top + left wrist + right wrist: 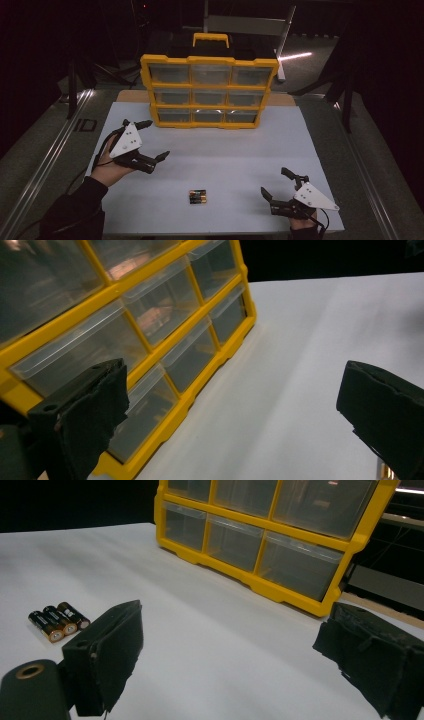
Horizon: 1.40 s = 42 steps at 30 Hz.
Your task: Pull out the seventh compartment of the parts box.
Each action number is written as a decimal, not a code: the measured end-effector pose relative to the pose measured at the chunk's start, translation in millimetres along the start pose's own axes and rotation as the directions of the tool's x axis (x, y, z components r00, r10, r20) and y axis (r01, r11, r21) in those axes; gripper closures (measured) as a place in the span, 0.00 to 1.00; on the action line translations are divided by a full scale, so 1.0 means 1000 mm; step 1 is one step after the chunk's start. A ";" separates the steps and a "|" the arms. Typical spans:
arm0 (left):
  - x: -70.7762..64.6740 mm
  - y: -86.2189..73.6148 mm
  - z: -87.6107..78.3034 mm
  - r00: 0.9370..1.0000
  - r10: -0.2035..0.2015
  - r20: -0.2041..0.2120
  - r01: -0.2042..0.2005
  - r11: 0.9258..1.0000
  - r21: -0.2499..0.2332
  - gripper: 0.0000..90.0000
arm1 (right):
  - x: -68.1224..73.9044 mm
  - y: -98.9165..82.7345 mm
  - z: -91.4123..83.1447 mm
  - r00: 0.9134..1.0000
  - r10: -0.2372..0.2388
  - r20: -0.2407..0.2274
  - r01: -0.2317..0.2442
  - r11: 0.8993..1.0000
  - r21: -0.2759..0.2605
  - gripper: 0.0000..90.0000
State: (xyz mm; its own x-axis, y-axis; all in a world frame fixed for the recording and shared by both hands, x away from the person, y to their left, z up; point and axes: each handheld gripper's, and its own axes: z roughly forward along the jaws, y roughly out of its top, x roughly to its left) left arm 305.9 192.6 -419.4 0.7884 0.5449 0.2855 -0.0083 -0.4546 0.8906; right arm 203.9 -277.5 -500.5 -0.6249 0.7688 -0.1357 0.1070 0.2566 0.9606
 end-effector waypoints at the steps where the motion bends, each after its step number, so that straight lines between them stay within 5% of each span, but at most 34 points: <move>1: 0.002 0.001 0.002 1.000 0.002 0.010 -0.002 1.000 0.001 0.00 | 0.000 0.000 0.000 1.000 0.000 -0.001 0.000 1.000 0.000 0.10; 16: 0.022 0.018 0.045 0.998 0.060 -0.004 -0.060 0.997 0.054 0.00 | 0.000 -0.002 0.001 1.000 -0.001 -0.005 0.001 1.000 0.008 0.10; 32: 0.035 0.019 0.087 0.993 0.116 0.002 -0.115 0.985 0.128 0.05 | 0.001 -0.003 0.001 1.000 0.001 -0.009 -0.001 1.000 0.011 0.10; 42: 0.035 0.010 0.107 0.982 0.189 0.022 -0.190 0.972 0.141 0.16 | 0.002 -0.003 0.000 1.000 0.007 -0.011 -0.007 1.000 0.007 0.10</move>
State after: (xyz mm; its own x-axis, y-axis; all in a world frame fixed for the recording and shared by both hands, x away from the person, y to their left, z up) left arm 399.0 131.8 -438.2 0.7861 0.4337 0.4405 -0.0709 -0.6446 0.7612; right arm 202.6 -276.8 -503.7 -0.6326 0.7640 -0.1268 0.1165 0.2557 0.9597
